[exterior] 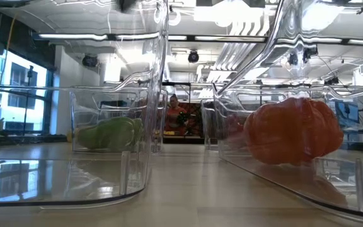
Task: Sort produce into baskets
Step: Put the orange pumpkin into the bottom right transparent bin
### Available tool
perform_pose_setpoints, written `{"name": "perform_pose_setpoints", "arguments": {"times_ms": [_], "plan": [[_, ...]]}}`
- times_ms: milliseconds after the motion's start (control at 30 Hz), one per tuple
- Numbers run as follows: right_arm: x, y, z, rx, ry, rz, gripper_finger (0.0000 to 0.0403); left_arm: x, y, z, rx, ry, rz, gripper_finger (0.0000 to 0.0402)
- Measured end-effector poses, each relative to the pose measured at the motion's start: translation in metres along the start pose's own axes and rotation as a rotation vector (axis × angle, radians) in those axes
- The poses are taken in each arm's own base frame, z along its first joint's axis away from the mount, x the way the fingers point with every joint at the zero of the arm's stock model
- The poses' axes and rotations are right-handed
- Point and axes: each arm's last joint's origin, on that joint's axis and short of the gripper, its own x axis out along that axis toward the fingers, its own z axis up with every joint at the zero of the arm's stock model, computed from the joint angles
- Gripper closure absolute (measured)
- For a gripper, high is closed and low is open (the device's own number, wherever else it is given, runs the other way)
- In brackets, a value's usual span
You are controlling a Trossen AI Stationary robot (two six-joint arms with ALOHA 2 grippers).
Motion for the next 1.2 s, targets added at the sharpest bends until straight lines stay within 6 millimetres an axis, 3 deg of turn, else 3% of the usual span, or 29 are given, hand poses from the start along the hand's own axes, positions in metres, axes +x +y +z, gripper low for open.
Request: {"name": "perform_pose_setpoints", "arguments": {"times_ms": [100, 233, 467, 867, 1033, 1200], "plan": [[-0.009, 0.003, 0.012, -0.068, -0.122, -0.027, 0.0006, 0.034, 0.017, 0.005, 0.048, -0.110, -0.061, 0.0080], [-0.015, 0.005, 0.021, -0.087, -0.180, -0.032, 0.0006, 0.072, 0.029, 0.004, 0.206, -0.112, -0.021, 0.0080], [-0.012, 0.004, 0.017, -0.108, -0.165, -0.043, 0.0006, 0.117, 0.040, 0.017, 0.262, -0.148, 0.036, 0.0073], [-0.012, 0.004, 0.017, -0.127, -0.164, -0.049, 0.0006, 0.125, 0.059, 0.033, 0.124, -0.175, 0.058, 0.0038], [-0.012, 0.004, 0.017, -0.129, -0.162, -0.050, 0.0006, 0.126, 0.066, 0.032, 0.104, -0.110, 0.023, 0.0007], [-0.013, 0.004, 0.018, -0.126, -0.165, -0.048, 0.0006, 0.126, 0.067, 0.030, 0.116, -0.090, 0.020, 0.0004]]}}
